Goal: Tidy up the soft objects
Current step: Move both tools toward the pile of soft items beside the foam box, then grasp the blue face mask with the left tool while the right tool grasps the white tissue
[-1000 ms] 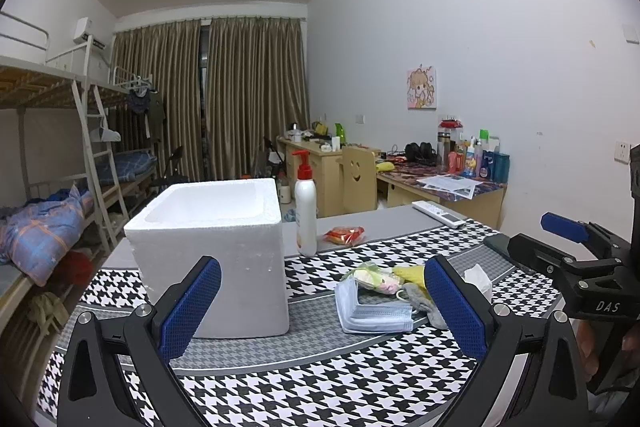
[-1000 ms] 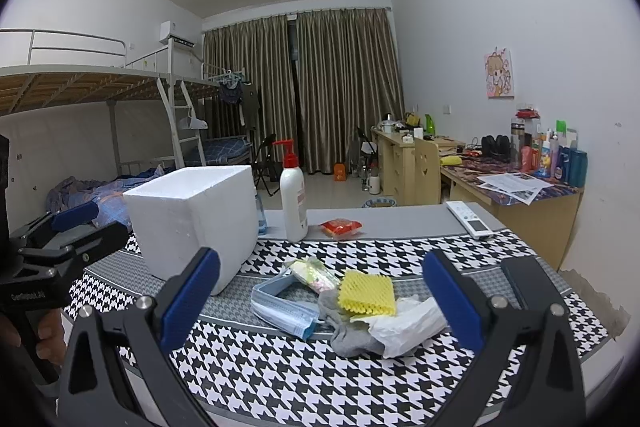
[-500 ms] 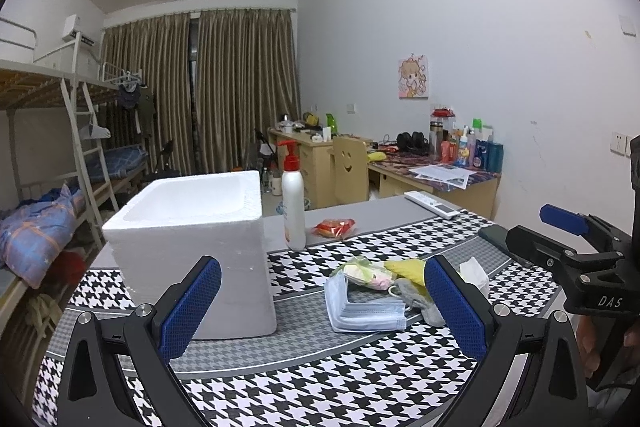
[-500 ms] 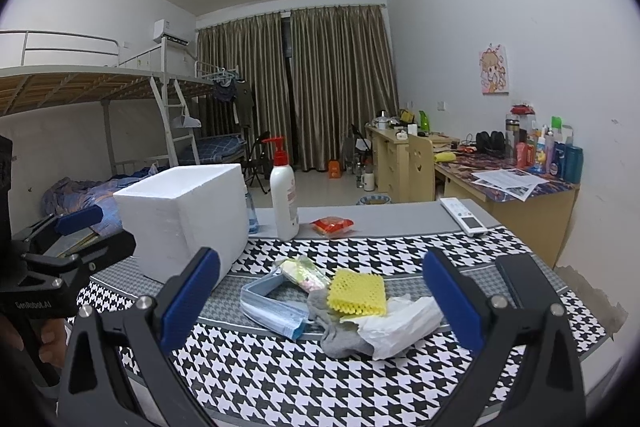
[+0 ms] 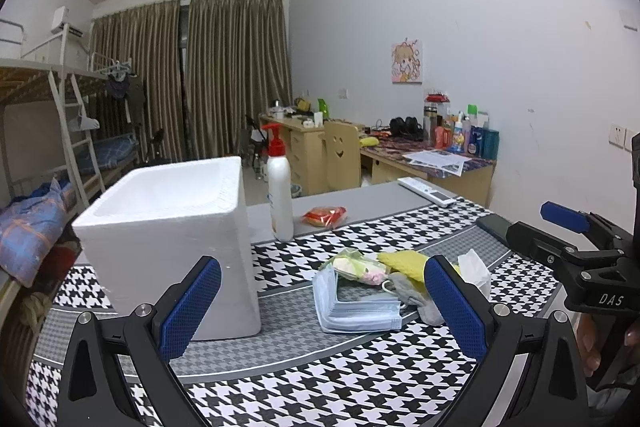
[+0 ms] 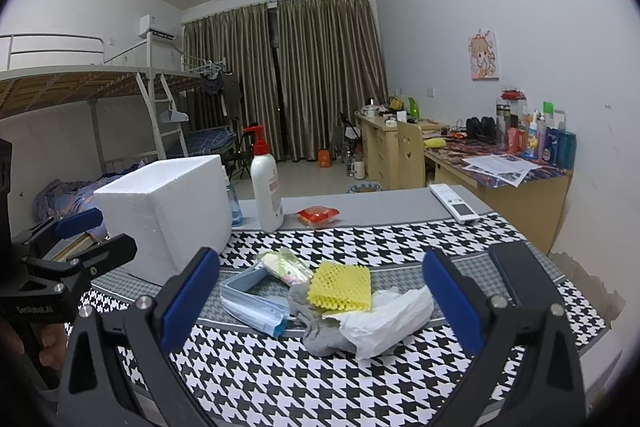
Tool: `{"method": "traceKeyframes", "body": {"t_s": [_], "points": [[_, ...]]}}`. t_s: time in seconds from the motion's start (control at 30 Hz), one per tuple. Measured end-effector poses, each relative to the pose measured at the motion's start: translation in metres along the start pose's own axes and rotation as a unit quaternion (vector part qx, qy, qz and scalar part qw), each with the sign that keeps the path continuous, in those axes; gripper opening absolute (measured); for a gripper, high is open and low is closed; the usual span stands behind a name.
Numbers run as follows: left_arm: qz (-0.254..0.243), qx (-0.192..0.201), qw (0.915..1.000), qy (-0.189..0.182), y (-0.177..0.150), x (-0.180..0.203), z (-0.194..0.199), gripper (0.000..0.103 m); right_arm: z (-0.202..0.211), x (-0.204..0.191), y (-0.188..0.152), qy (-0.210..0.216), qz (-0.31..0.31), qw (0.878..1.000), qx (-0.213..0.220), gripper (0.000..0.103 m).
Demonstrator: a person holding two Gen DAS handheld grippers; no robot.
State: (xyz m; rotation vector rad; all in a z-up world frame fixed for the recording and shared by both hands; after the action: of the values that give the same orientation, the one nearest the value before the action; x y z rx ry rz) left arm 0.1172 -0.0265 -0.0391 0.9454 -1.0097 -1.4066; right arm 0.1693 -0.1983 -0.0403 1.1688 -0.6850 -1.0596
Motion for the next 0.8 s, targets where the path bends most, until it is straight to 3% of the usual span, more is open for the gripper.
{"method": "traceKeyframes", "body": {"t_s": [0.8], "points": [[-0.005, -0.075, 0.9971, -0.015, -0.021, 0.015, -0.056, 0.102, -0.038, 0.031, -0.024, -0.027, -0.030, 0.997, -0.069, 0.103]]}}
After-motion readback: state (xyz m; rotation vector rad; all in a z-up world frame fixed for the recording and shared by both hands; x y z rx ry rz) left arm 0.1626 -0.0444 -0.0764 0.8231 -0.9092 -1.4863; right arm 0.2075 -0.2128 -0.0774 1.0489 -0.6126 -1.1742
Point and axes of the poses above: each gripper's, at about its wrist camera, not at the fingertips, and z roughly against the way its jaws point, x to its right, y to its top, the point moved 8 cm from there along -z, roughly the way its jaws point, and after that the axes turned 2 degrees about x, right-handed, at the moved point
